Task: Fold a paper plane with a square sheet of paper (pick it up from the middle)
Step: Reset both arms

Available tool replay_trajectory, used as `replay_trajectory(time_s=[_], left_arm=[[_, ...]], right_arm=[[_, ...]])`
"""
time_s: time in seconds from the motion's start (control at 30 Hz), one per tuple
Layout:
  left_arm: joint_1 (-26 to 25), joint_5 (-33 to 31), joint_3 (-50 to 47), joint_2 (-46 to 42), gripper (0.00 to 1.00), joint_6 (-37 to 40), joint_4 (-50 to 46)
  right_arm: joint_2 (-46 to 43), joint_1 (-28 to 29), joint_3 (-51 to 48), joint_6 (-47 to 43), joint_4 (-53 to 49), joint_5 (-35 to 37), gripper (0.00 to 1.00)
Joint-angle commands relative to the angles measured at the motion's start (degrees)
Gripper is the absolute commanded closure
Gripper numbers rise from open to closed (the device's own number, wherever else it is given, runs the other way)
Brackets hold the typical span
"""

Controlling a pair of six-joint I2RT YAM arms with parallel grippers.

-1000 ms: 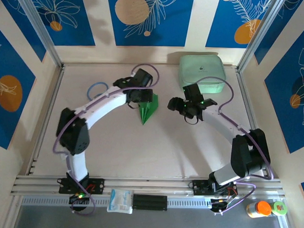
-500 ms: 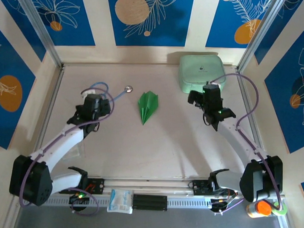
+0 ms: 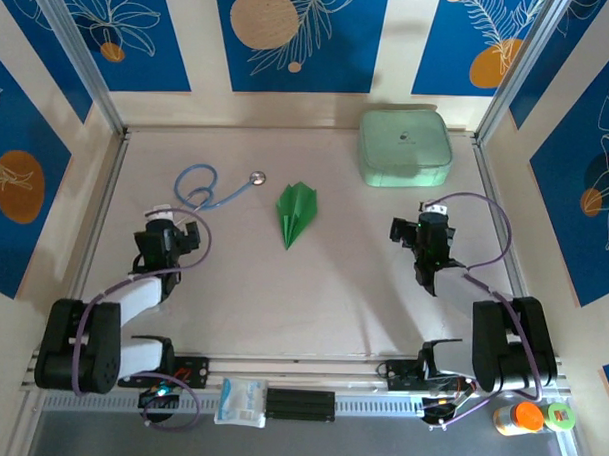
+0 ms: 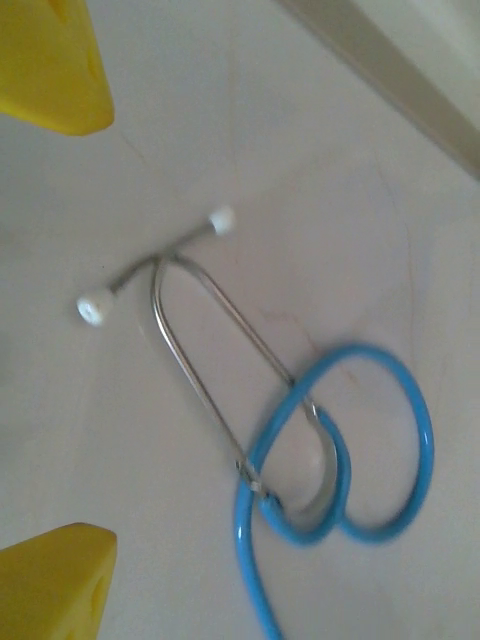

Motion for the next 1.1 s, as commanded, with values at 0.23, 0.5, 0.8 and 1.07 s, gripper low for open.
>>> replay_trajectory(time_s=[0.23,0.5,0.8,1.07], left_arm=[[1.2,14.0,-1.9,13.4,0.01,7.7,30.2],[0.6,11.2,2.2,17.4,0.01,7.8,25.4],[-0.4,11.5,2.7,17.3,0.01,9.3,24.7],[-0.6,12.5,3.9,17.8,0.01,9.9,22.6]], right_arm=[[10.3,-4.0,-2.1,-5.1,24.2,-18.2,0.01],[13.4,-5.1,-0.7,-4.3,23.9,-20.3,0.01],[13.4,-5.1,-0.6,-4.3,23.5,-20.4,0.01],[13.4,-5.2,-0.5,-4.4,23.5,-20.4,0.01]])
